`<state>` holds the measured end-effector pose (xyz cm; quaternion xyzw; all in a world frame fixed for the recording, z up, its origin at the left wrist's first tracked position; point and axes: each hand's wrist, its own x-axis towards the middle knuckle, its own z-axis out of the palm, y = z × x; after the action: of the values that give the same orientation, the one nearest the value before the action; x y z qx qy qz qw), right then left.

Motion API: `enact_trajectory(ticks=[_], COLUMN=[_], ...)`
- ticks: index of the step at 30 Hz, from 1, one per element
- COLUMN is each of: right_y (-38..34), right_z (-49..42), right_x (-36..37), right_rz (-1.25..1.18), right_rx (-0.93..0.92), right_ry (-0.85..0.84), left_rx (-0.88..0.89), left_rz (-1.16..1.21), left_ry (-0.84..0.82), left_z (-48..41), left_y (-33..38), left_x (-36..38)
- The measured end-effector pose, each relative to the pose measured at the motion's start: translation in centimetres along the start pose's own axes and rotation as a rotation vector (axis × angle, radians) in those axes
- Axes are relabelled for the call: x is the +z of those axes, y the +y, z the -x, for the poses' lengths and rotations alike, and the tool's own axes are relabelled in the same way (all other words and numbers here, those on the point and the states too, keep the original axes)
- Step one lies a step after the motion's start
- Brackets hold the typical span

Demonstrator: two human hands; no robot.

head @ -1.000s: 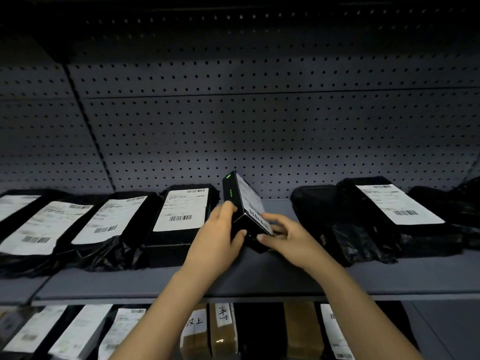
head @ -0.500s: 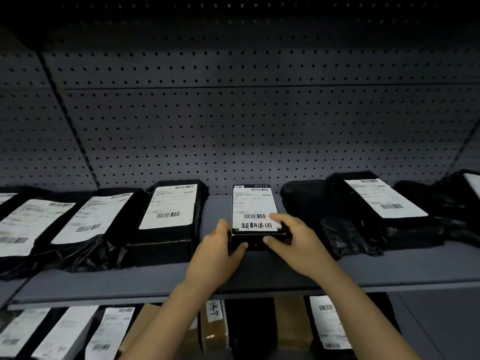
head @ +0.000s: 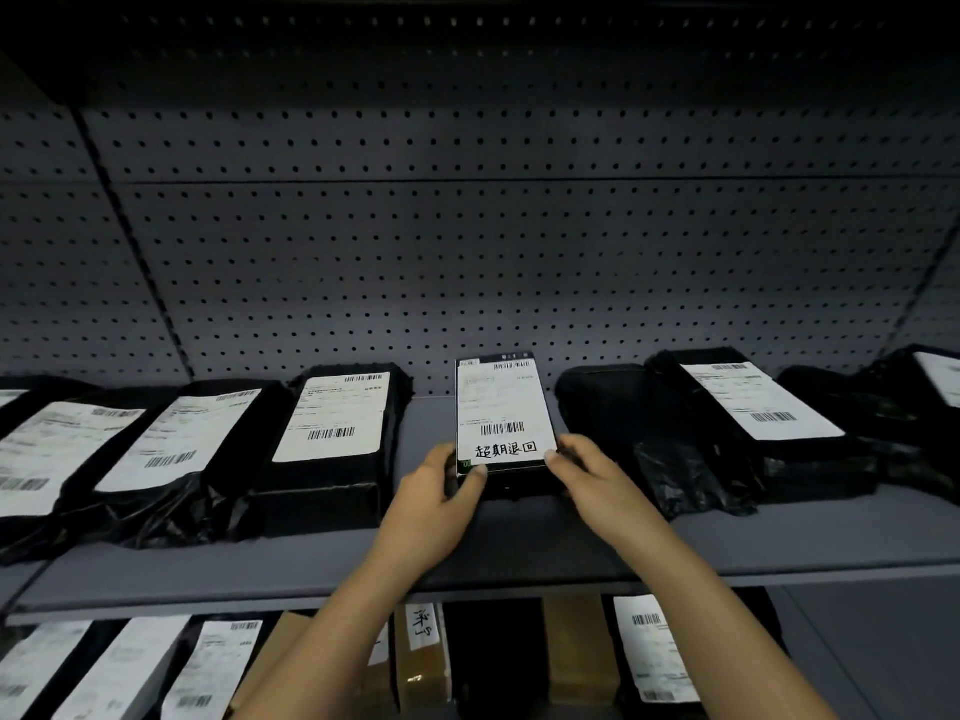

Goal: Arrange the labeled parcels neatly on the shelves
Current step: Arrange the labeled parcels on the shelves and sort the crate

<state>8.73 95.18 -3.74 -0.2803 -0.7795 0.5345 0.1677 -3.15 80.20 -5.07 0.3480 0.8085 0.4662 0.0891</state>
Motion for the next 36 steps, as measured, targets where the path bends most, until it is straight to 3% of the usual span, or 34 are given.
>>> enact_trajectory(ticks=[7, 12, 18, 24, 36], right_y=[-0.9, -2.5, -4.0, -5.8, -5.6], right_z=[0.4, 1.0, 1.1, 2.1, 2.8], right_x=[-0.4, -0.9, -1.9, -2.4, -3.4], right_rz=[-0.476, -0.706, -0.763, -0.746, -0.803], right_rx=[-0.068, -0.235, -0.436, -0.542, -0.429], right_ry=[-0.036, -0.056, -0.070, -0.048, -0.051], left_rx=[0.223, 0.424, 0.647, 0.690, 0.736], left_rz=[0.143, -0.068, -0.418, -0.570, -0.598], left_ry=[0.099, 0.184, 0.337, 0.447, 0.416], left_z=[0.8, 0.4, -1.2, -1.5, -1.5], left_y=[0.5, 2.6, 4.7, 5.6, 6.1], left_x=[-0.4, -3.2, -7.4, -8.7, -7.5])
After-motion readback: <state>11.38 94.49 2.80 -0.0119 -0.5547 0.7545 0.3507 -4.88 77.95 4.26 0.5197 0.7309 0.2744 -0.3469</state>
